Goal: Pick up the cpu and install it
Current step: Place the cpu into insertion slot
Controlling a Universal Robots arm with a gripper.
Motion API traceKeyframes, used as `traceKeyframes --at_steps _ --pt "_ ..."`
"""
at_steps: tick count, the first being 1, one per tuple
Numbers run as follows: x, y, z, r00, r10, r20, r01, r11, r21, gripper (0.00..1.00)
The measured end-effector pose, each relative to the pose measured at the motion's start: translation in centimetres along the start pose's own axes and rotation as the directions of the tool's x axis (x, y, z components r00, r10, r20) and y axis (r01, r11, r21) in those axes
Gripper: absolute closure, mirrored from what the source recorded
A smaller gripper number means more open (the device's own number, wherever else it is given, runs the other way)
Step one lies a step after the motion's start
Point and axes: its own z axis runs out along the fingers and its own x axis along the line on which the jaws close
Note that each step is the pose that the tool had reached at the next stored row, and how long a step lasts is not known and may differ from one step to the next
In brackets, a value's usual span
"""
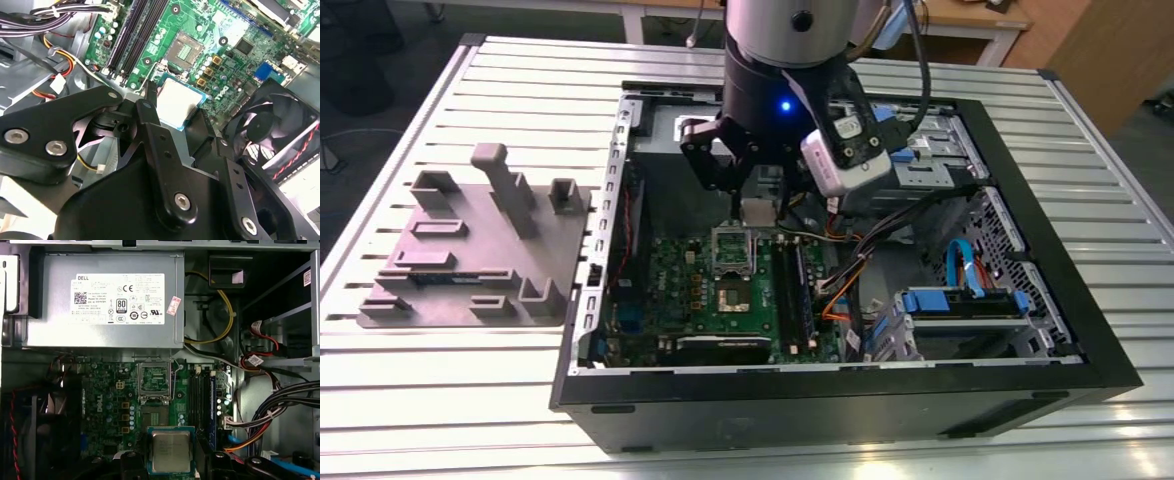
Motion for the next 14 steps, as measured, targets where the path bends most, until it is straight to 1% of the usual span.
traceKeyframes --at_steps 7,14 --pt "0.0 -0.05 0.37 1.0 0.0 0.0004 0.0 1.0 -0.0002 0.53" --pt "0.02 -0.13 1.59 1.0 0.0 0.0011 0.0 1.0 0.0 0.53"
